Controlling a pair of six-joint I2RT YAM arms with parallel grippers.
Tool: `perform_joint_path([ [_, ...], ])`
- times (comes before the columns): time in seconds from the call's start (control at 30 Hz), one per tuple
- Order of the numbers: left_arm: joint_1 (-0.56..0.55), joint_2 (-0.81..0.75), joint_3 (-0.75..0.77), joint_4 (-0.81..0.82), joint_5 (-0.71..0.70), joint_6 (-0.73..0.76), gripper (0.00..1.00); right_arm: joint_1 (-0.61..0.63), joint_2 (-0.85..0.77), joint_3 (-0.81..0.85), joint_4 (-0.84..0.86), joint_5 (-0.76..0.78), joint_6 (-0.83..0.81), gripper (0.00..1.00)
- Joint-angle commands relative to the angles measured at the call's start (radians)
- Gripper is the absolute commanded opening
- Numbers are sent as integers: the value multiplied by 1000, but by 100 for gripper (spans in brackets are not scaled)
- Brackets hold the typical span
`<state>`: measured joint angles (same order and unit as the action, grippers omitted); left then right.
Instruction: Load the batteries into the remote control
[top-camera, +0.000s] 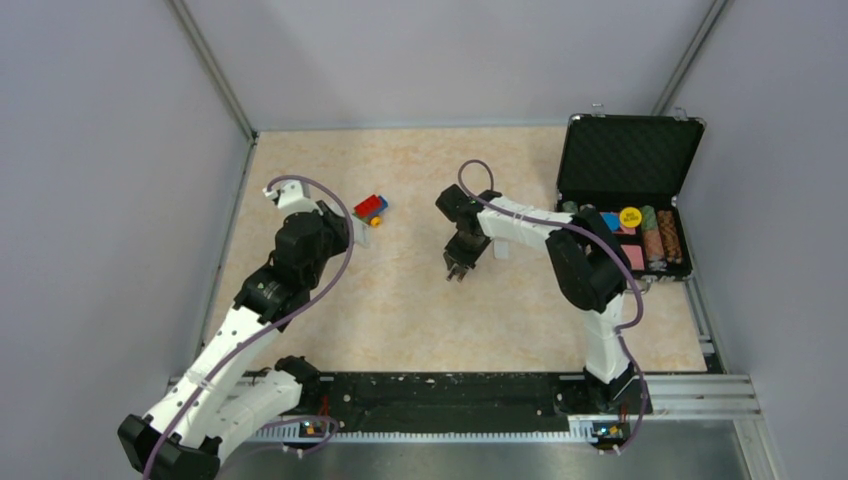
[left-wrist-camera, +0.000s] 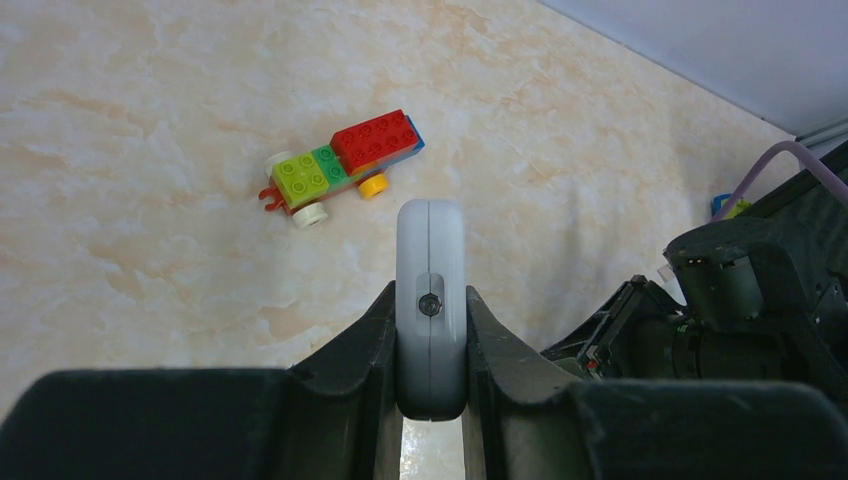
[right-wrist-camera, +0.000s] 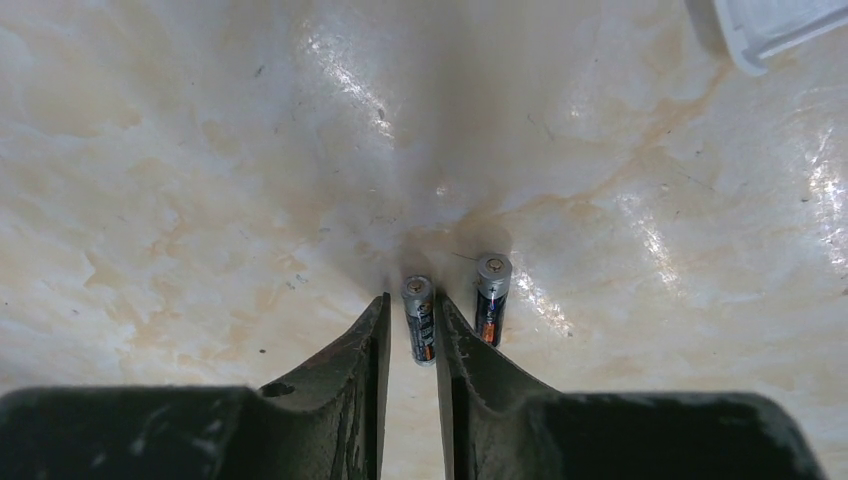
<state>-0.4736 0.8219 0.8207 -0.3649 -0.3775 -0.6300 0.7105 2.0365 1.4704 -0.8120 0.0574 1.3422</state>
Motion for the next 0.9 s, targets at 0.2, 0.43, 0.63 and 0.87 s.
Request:
perform_joint_path([
  [0.2, 4, -17, 6, 85, -23, 18, 0, -9, 10, -37, -14, 52, -28, 5],
  [0.43, 6, -38, -15, 173, 58, 15, 0, -9, -98, -62, 118, 78, -87, 0],
  [0.63, 25, -33, -37, 276, 214, -100, 0, -8, -335, -78, 252, 187, -276, 0],
  [0.87, 136, 47, -19, 444, 510, -293, 0, -11, -690, -168, 537, 175, -486, 0],
])
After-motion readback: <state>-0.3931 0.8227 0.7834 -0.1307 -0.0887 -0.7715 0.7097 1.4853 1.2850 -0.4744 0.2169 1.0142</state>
